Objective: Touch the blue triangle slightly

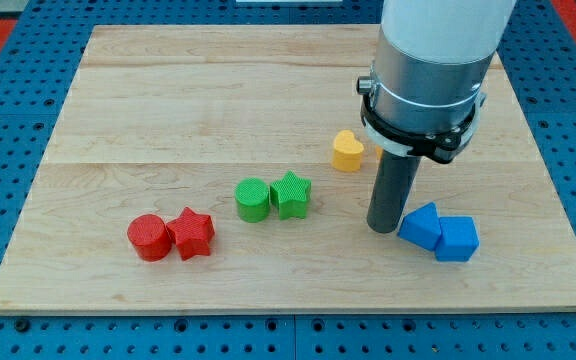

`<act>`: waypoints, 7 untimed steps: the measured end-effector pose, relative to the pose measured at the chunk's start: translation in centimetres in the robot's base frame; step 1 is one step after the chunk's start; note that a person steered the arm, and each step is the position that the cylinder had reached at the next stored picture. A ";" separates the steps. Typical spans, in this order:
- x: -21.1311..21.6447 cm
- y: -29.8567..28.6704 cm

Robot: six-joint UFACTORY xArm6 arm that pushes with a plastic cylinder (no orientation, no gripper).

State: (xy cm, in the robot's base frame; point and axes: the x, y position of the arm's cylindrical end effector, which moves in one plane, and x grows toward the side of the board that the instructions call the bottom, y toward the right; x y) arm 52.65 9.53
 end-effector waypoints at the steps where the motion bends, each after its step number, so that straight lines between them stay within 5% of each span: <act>1: 0.0 0.5; 7: 0.0 2.0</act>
